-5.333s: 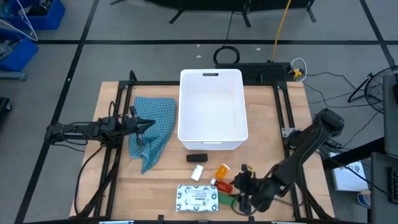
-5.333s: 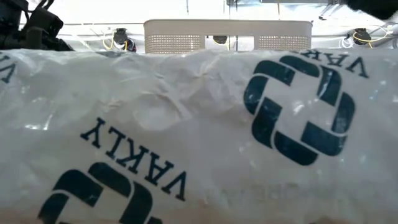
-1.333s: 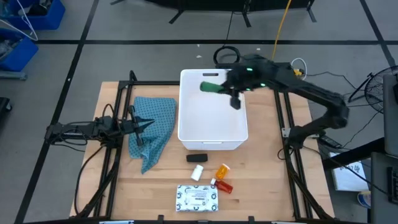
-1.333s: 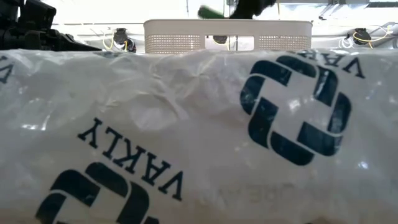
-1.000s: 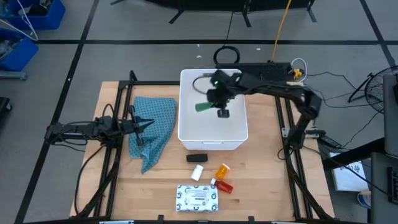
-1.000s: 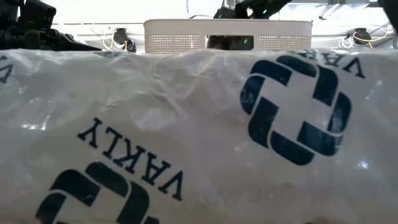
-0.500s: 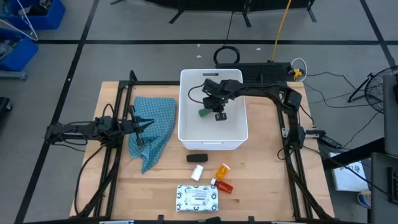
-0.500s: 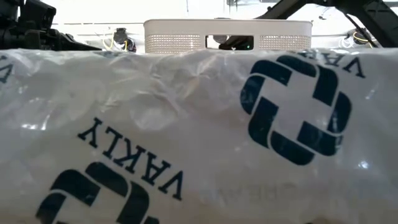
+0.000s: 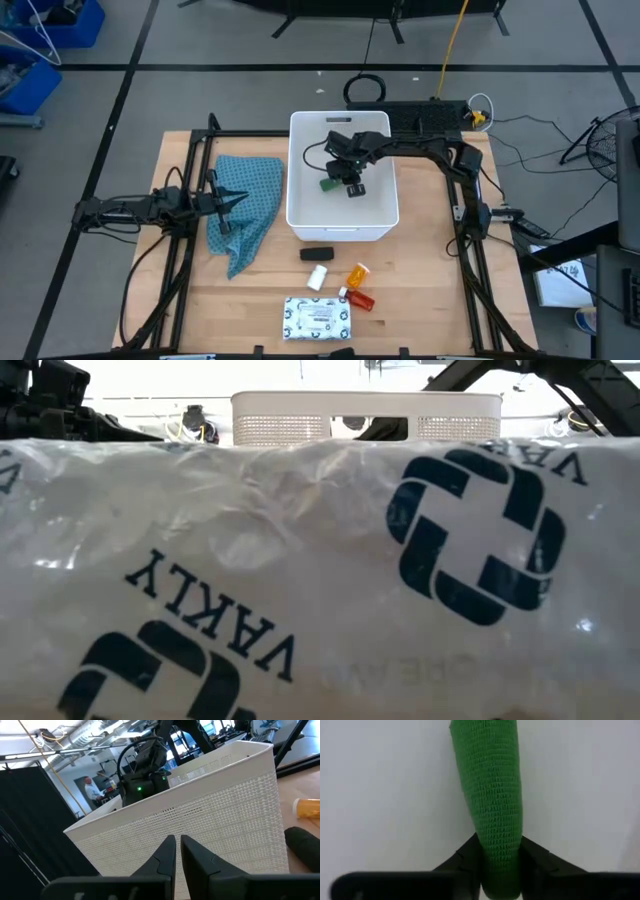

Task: Pick & place medical supplies in basket/bin
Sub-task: Put the green bandage into the white bin

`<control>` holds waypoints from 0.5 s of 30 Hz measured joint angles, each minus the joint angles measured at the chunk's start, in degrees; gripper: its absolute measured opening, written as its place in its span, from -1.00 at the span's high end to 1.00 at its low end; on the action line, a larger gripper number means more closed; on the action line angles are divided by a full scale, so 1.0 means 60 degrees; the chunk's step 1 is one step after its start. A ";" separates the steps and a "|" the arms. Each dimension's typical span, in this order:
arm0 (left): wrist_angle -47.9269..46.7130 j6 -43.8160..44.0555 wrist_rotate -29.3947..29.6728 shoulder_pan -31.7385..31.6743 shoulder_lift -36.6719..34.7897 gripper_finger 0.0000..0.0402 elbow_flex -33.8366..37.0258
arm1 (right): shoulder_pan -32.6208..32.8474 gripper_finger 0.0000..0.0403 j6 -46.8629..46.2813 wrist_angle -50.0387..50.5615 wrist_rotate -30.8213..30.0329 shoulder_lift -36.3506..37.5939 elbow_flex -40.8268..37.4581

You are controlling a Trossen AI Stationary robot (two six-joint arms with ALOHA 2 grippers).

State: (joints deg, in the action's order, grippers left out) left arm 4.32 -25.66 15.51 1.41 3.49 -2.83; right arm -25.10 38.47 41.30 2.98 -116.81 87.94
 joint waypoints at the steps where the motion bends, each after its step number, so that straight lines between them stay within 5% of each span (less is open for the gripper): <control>1: 0.0000 -0.0007 -0.0001 -0.0001 0.0000 0.84 0.0000 | 0.0000 0.43 0.0026 -0.0033 -0.0007 0.0013 0.0000; 8: 0.0000 -0.0014 -0.0004 -0.0001 0.0000 0.84 0.0000 | 0.0000 -0.02 -0.0266 -0.0065 -0.0975 0.0128 -0.0007; 15: -0.0010 0.0047 -0.0004 0.0001 0.0000 0.84 0.0000 | -0.0007 -0.21 -0.0322 0.0061 -0.1279 0.0485 -0.0007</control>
State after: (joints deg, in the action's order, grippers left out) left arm 4.26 -25.38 15.49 1.42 3.49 -2.83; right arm -25.15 36.54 41.67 -4.70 -113.90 87.90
